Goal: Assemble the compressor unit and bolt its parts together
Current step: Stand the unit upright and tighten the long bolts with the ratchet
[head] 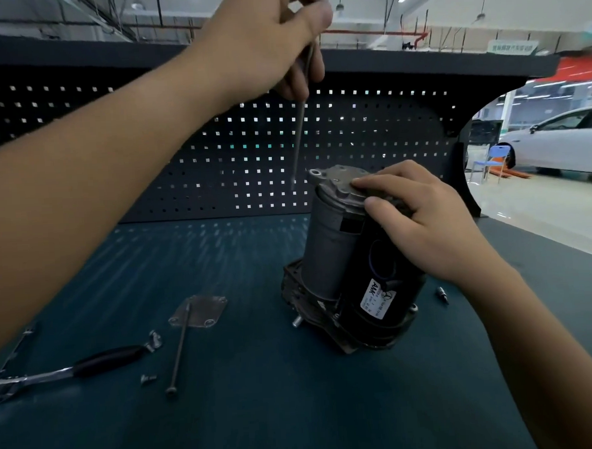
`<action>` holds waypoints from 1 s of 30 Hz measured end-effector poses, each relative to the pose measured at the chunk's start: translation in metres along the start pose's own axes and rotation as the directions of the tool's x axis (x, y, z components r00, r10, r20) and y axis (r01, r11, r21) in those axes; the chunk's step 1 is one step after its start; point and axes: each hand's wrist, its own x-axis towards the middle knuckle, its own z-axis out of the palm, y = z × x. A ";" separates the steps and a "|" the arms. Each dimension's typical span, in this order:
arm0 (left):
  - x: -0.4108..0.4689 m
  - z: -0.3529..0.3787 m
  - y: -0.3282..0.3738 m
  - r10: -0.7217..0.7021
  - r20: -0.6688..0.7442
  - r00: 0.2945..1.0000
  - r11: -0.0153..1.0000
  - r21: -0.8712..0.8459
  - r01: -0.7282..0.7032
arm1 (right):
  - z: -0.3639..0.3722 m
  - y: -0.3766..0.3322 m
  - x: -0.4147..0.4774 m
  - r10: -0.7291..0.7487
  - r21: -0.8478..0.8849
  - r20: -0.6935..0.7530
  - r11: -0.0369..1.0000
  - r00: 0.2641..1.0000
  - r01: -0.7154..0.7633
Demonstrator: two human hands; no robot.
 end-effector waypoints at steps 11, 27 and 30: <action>0.030 -0.009 -0.014 -0.008 -0.180 0.984 0.964 -0.263 -0.041 | 0.001 -0.001 0.000 -0.026 -0.021 0.008 0.999 1.000 0.026; 0.020 0.029 -0.033 -0.077 0.078 0.994 0.994 -0.077 0.083 | 0.002 -0.002 -0.002 -0.046 -0.010 -0.002 0.999 0.999 0.046; 0.004 0.037 -0.047 -0.080 0.153 0.985 0.997 0.023 0.078 | 0.002 0.000 -0.001 -0.036 -0.015 -0.003 0.999 0.999 0.036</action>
